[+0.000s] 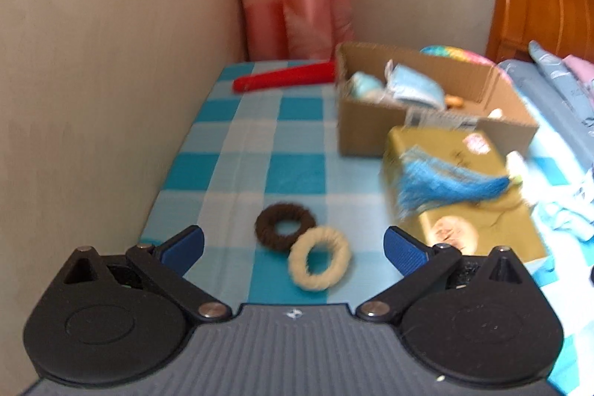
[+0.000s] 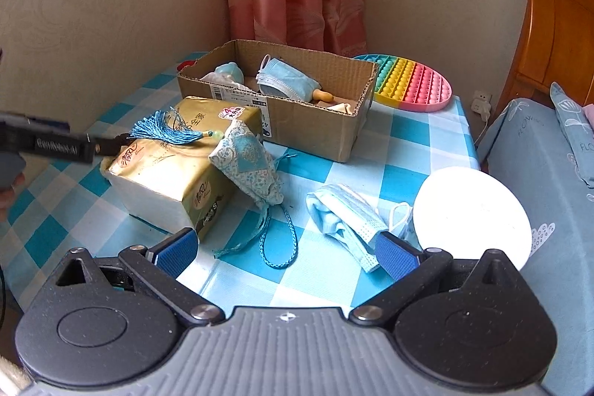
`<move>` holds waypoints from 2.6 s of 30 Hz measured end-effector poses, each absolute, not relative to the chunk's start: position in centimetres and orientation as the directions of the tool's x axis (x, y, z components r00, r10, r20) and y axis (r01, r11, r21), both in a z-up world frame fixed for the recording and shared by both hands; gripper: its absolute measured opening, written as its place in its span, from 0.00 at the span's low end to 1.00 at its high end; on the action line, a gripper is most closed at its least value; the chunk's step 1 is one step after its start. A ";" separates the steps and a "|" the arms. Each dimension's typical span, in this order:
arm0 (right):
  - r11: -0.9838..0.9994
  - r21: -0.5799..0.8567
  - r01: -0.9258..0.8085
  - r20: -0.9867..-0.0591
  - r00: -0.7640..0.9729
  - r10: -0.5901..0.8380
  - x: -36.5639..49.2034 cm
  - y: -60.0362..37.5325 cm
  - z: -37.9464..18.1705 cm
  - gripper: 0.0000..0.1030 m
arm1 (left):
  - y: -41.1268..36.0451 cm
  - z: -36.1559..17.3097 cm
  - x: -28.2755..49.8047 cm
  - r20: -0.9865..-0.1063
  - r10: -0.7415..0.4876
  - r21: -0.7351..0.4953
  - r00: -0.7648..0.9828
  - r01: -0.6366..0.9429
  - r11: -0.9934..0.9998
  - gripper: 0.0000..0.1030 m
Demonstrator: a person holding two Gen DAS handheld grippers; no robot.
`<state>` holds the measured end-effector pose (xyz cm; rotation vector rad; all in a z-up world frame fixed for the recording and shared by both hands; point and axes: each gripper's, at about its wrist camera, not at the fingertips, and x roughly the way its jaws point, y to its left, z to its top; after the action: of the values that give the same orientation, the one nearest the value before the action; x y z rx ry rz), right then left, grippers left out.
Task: Organize soft objects
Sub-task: 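Grasp the blue lace sachet with the right tool while the left tool grasps the cream rope ring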
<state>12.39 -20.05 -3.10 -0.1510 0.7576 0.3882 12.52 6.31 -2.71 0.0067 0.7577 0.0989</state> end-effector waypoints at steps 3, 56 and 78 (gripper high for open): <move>0.917 0.008 -0.399 -0.695 0.657 0.292 12.6 -20.0 -3.2 1.00 | 6.6 -3.9 12.7 -0.701 0.129 0.061 0.702 -0.121 0.991 0.99; 0.749 -0.176 -0.638 -0.713 0.608 0.350 15.0 -17.0 -4.6 1.00 | 9.2 -6.9 11.0 -0.740 0.129 -0.026 0.660 -0.220 0.975 0.83; 0.402 -0.280 -0.872 -0.768 0.454 0.451 20.8 -14.6 -5.5 0.48 | 8.7 -6.5 11.6 -0.759 0.133 -0.031 0.638 -0.240 0.970 0.64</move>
<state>20.77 -14.63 -5.55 -0.7461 0.6592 0.9163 11.59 8.66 -6.45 -0.1331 0.8536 0.2137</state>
